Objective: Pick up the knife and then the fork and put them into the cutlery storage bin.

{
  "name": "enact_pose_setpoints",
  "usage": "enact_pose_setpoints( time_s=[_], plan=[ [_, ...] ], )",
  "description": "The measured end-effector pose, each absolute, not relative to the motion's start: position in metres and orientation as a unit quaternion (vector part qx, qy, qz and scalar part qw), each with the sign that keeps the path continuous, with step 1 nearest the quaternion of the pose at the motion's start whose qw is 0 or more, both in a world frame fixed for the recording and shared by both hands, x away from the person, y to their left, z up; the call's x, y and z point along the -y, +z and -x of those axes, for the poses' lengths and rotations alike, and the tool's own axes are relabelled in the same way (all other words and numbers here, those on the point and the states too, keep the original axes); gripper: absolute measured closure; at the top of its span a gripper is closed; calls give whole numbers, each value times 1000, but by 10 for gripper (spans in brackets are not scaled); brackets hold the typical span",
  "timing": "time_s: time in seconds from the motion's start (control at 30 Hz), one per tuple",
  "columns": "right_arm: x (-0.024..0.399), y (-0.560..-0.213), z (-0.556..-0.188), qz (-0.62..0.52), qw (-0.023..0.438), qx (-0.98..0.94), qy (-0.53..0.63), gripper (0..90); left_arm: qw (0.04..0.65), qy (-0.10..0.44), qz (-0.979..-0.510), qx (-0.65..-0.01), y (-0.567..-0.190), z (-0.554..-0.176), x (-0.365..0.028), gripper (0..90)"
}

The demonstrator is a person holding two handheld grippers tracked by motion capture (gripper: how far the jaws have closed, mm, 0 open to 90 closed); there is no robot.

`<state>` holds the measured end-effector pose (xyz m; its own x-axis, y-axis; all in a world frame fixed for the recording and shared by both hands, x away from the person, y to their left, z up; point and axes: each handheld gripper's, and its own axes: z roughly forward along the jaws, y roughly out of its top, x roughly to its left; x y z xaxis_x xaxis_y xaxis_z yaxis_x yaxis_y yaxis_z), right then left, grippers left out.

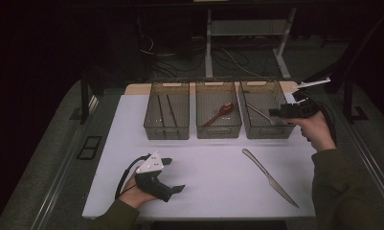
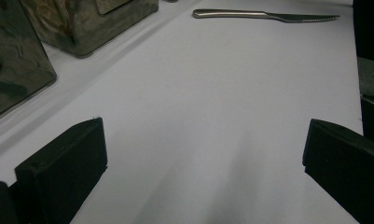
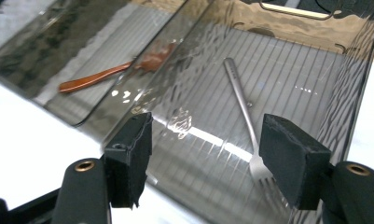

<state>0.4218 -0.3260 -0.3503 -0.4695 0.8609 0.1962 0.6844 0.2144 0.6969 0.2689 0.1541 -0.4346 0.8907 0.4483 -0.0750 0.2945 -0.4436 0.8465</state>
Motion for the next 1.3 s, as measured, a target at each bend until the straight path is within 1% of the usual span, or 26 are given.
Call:
enact_pose_setpoints(
  time_s=[0.07, 0.27, 0.37, 0.57, 0.93, 1.1, 1.3],
  plan=[
    [327, -347, -413, -499, 119, -769, 382, 330, 480, 80, -846, -220, -435, -269, -154, 0],
    [328, -344, -386, -488, 126, -770, 390, 325, 479, 80, -846, -219, -435, -269, -155, 0],
    [327, -346, -373, -482, 129, -773, 391, 325, 480, 80, -845, -220, -434, -269, -154, 0],
    [322, -359, -352, -473, 116, -784, 384, 320, 482, 79, -845, -219, -435, -268, -153, 0],
    [309, -381, -326, -461, 83, -808, 357, 321, 482, 78, -845, -219, -435, -269, -154, 0],
    [303, -387, -317, -457, 83, -817, 340, 327, 481, 79, -845, -219, -434, -268, -155, 0],
    [292, -397, -308, -451, 79, -833, 311, 358, 480, 77, -846, -218, -435, -268, -154, 0]
  ],
)
